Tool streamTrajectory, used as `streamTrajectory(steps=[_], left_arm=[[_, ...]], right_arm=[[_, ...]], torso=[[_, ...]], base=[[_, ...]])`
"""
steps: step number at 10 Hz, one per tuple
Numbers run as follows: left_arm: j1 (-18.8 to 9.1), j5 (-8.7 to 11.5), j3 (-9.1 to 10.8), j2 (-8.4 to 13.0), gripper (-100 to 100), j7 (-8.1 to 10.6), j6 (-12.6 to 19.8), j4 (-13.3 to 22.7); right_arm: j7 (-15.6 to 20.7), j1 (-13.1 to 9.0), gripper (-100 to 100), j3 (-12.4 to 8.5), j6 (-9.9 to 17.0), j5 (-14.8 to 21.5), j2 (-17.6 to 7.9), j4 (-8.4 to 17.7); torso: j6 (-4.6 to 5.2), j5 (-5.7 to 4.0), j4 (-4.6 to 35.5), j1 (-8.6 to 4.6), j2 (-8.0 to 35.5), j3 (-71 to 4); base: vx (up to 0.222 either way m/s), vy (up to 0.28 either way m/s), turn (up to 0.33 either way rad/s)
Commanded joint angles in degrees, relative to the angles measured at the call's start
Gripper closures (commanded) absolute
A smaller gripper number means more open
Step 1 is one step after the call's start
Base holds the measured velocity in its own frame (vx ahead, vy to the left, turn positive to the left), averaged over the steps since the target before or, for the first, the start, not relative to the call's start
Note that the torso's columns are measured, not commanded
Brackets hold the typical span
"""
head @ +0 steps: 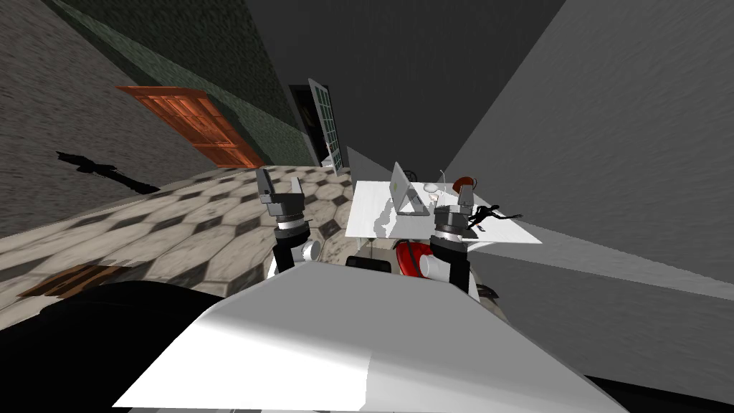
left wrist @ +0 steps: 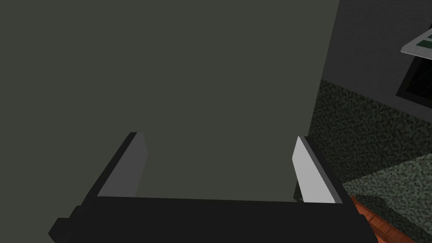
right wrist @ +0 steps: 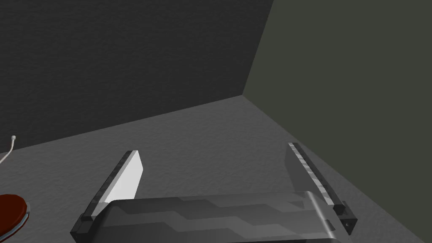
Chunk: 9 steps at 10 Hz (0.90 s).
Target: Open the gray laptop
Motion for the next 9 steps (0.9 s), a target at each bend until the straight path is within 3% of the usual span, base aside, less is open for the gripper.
streamTrajectory(steps=[1,9], left_arm=[[0.00,0.00,0.00,0.00,0,0.00,0.00,0.00],[0.00,0.00,0.00,0.00,0,0.00,0.00,-0.02]], right_arm=[[0.00,0.00,0,0.00,0.00,0.00,0.00,0.00],[0.00,0.00,0,0.00,-0.01,0.00,0.00,-0.02]], torso=[[0.00,0.00,2.35,0.00,2.32,-4.67],[0.00,0.00,35.37,0.00,35.39,-70.73]], base=[[0.000,0.000,0.000],[0.000,0.000,0.000]])
